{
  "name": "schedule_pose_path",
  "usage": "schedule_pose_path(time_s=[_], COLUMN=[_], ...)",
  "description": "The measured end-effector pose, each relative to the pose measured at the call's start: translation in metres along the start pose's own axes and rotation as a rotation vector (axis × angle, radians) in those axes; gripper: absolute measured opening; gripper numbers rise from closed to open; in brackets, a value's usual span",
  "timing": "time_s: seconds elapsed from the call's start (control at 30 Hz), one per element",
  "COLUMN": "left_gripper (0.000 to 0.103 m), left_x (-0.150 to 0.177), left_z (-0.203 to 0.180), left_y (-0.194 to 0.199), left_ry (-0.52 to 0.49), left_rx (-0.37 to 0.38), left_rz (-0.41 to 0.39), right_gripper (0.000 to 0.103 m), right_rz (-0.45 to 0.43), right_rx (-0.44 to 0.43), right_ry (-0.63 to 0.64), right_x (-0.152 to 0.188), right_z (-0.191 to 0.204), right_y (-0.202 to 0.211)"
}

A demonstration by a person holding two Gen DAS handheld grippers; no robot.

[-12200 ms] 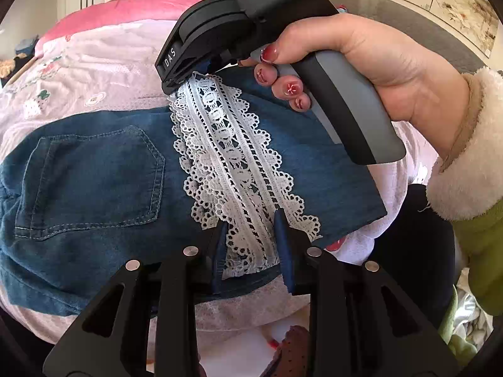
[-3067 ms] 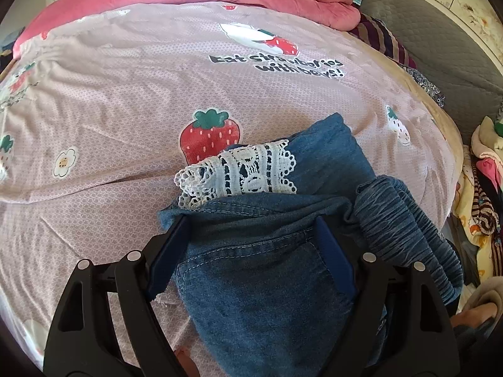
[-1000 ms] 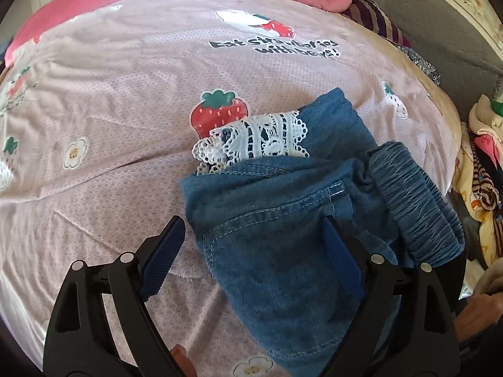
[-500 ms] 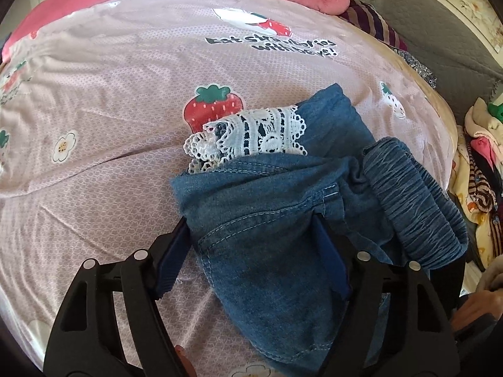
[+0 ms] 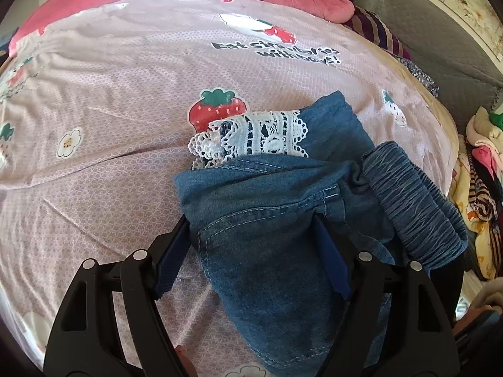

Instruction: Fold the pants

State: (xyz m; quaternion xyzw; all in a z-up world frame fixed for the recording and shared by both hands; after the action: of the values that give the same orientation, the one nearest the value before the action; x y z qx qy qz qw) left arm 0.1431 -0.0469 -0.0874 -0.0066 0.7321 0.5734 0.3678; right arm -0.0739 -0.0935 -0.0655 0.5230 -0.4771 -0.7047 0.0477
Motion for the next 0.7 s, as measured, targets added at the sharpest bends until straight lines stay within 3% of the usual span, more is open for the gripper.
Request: schedule_pose_path(time_s=[0.17, 0.23, 0.3, 0.43, 0.6, 0.7], left_gripper=[0.069, 0.069, 0.069, 0.069, 0.071, 0.073], left_x=[0.004, 0.005, 0.005, 0.004, 0.003, 0.003], left_z=[-0.005, -0.007, -0.009, -0.016, -0.026, -0.031], left_y=[0.016, 0.021, 0.028, 0.041, 0.058, 0.068], left_ry=[0.000, -0.001, -0.003, -0.011, -0.022, -0.027], left_rx=[-0.026, -0.039, -0.052, -0.076, -0.096, -0.106], left_rz=[-0.037, -0.048, -0.061, -0.082, -0.115, -0.132], right_gripper=[0.002, 0.010, 0.026, 0.033, 0.052, 0.056], right_rz=[-0.061, -0.087, -0.109, -0.163, -0.207, -0.227], right_rx=[-0.036, -0.027, -0.024, -0.009, 0.012, 0.039], right_ry=[-0.145, -0.191, -0.232, -0.301, -0.370, -0.411], right_x=[-0.008, -0.010, -0.012, -0.015, -0.015, -0.014], right_z=[-0.018, -0.027, -0.036, -0.049, -0.067, -0.081], right_y=[0.024, 0.035, 0.043, 0.058, 0.069, 0.077])
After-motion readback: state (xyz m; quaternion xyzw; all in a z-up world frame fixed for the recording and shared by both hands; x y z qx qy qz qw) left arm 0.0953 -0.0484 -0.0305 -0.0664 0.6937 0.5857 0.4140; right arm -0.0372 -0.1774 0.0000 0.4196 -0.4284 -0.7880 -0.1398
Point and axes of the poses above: each gripper's, at about its wrist camera, not at the fingertips, and y roughly against the way its jaws point, z to its left, x to its underside, the point moved 5 cm from there along -y, roughly the way its jaws point, and after that the axes turned 15 degrees about -y, right-handed, at the moved point
